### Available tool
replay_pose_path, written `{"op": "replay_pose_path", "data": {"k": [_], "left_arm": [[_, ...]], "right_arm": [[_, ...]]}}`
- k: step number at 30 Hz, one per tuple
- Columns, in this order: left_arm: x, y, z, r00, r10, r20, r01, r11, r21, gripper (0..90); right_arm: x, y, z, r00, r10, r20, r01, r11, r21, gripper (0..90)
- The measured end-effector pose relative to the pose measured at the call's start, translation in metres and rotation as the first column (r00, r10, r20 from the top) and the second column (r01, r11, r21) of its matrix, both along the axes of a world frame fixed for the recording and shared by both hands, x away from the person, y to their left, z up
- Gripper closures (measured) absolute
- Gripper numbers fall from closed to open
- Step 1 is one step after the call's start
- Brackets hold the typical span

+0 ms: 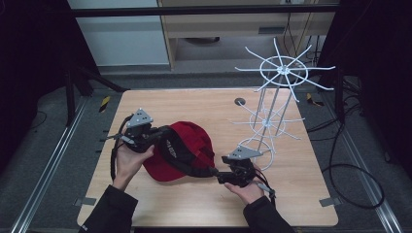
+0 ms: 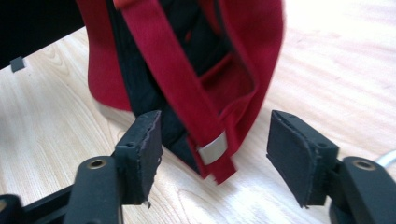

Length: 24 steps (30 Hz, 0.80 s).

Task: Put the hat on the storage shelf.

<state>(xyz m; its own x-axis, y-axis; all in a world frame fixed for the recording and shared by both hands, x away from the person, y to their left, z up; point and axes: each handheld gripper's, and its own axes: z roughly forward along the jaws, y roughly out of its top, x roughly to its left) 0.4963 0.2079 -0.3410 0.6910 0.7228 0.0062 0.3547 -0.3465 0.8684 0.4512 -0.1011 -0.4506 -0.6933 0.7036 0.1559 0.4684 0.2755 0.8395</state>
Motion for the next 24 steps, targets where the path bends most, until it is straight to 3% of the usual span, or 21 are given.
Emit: {"op": "replay_pose_path", "data": {"k": [5, 6, 7, 8, 14, 20, 24], "left_arm": [[-0.003, -0.001, 0.008, 0.9994, -0.003, 0.035, 0.004, 0.9997, -0.025, 86.3], [-0.006, -0.001, 0.012, 0.9987, -0.014, 0.05, 0.016, 0.9994, -0.032, 86.3], [-0.006, -0.001, 0.012, 0.9987, -0.014, 0.05, 0.016, 0.9994, -0.032, 86.3], [-0.007, -0.001, 0.013, 0.9985, -0.017, 0.052, 0.019, 0.9993, -0.032, 86.3], [-0.018, 0.003, 0.006, 0.9971, -0.036, 0.067, 0.039, 0.9987, -0.032, 86.3], [-0.028, 0.011, -0.004, 0.9969, -0.05, 0.061, 0.054, 0.9966, -0.063, 86.3], [-0.046, 0.015, -0.018, 0.995, -0.078, 0.063, 0.082, 0.9939, -0.074, 86.3]], "right_arm": [[0.01, 0.012, -0.018, 0.999, 0.008, -0.044, -0.008, 1.0, -0.016, 34.7], [0.014, 0.016, -0.024, 0.9984, 0.002, -0.056, -0.004, 0.999, -0.037, 42.0], [0.014, 0.016, -0.024, 0.9984, 0.002, -0.056, -0.004, 0.999, -0.037, 42.0], [0.019, 0.021, -0.03, 0.9988, -0.01, -0.049, 0.007, 0.998, -0.063, 52.8], [0.029, 0.031, -0.038, 0.9976, -0.044, -0.053, 0.039, 0.995, -0.094, 81.6], [0.034, 0.04, -0.042, 0.9965, -0.078, -0.029, 0.073, 0.989, -0.129, 83.6], [0.036, 0.045, -0.045, 0.9961, -0.087, -0.011, 0.085, 0.987, -0.14, 83.6]]}}
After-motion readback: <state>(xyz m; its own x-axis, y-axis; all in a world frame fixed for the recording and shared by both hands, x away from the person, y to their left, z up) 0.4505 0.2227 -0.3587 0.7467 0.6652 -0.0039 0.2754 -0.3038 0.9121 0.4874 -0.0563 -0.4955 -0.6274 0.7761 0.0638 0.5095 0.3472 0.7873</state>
